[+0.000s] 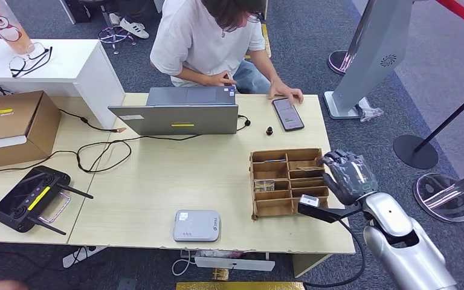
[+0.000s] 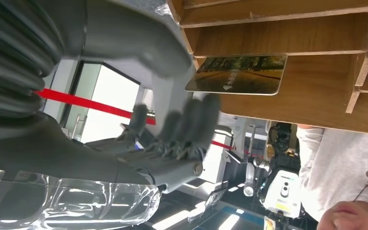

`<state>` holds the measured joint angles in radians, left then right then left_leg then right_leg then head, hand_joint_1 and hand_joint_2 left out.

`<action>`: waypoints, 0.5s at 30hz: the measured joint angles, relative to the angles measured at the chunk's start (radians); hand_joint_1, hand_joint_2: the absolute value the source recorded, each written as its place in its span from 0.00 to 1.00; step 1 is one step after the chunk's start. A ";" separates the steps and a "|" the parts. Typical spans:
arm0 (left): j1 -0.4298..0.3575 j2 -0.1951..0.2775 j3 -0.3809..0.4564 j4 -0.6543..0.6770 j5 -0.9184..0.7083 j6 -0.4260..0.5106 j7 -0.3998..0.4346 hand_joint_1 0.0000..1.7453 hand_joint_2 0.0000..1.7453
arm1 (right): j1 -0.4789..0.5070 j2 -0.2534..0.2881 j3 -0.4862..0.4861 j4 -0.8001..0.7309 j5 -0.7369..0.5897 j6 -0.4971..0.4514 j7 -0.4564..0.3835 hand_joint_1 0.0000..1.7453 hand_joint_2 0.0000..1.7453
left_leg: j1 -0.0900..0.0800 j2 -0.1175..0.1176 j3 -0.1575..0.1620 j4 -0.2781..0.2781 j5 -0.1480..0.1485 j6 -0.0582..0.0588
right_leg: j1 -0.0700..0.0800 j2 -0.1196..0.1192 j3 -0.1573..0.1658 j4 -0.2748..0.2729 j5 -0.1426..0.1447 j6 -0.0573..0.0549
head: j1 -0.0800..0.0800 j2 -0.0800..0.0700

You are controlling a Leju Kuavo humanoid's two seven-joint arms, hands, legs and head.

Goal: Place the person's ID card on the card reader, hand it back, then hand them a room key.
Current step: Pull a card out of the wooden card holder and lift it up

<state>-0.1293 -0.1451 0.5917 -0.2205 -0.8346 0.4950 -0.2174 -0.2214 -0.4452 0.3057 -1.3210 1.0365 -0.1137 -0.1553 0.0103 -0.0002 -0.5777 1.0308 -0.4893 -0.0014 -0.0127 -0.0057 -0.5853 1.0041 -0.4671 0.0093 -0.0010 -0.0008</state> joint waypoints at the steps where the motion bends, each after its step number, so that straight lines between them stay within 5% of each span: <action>1: 0.000 -0.001 0.000 0.000 0.001 0.000 0.002 0.00 0.00 | 0.000 0.000 0.002 0.000 0.000 0.000 0.000 1.00 1.00 | 0.000 0.000 0.000 0.000 0.000 0.000 | 0.000 0.000 0.000 0.000 0.000 0.000 | 0.000 0.000; 15: 0.000 -0.003 0.006 0.000 0.029 0.000 0.007 0.00 0.00 | 0.000 0.000 0.009 -0.008 0.000 0.000 0.000 1.00 1.00 | 0.000 0.000 0.000 0.000 0.000 0.000 | 0.000 0.000 0.000 0.000 0.000 0.000 | 0.000 0.000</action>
<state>-0.1293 -0.1481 0.5982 -0.2205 -0.8061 0.4952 -0.2101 -0.2215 -0.4452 0.3142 -1.3294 1.0365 -0.1137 -0.1549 0.0104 -0.0003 -0.5776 1.0308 -0.4893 -0.0014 -0.0127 -0.0057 -0.5853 1.0041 -0.4671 0.0093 -0.0010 -0.0008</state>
